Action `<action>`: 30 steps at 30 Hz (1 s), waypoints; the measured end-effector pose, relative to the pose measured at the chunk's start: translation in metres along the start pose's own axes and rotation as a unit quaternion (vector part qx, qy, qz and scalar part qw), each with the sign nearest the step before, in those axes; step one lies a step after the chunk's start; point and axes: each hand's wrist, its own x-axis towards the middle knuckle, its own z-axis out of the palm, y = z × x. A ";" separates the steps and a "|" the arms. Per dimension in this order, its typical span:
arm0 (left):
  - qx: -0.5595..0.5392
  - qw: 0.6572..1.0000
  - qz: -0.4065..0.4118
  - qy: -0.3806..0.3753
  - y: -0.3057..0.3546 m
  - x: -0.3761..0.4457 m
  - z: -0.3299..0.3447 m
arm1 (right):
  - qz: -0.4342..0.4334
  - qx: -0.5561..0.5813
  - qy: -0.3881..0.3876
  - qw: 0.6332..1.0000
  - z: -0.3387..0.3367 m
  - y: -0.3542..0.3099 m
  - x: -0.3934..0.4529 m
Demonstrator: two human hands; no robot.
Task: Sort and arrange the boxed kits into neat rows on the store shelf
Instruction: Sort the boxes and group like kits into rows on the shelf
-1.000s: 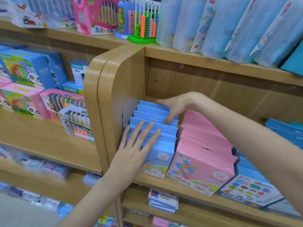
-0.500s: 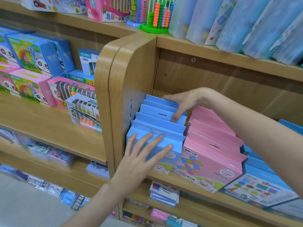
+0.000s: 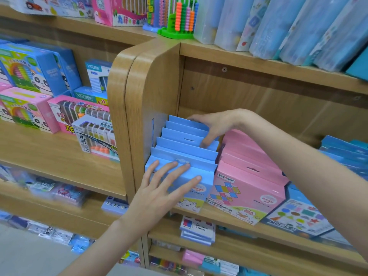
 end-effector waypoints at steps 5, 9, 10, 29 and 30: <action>-0.003 1.000 0.002 -0.011 0.001 0.002 -0.004 | -0.021 -0.031 0.069 0.997 0.010 -0.001 -0.008; -0.014 1.000 -0.015 0.002 0.002 0.004 -0.008 | -0.025 -0.036 0.092 0.995 0.010 -0.004 -0.010; -0.018 0.999 -0.026 0.012 0.002 0.002 -0.009 | -0.025 -0.033 0.103 0.994 0.010 -0.004 -0.012; -0.027 1.000 -0.013 0.009 0.071 0.052 -0.014 | 0.083 0.046 0.119 0.988 0.028 0.128 -0.118; -0.028 0.999 -0.015 0.004 0.077 0.060 -0.013 | 0.070 0.034 0.117 0.990 0.030 0.132 -0.115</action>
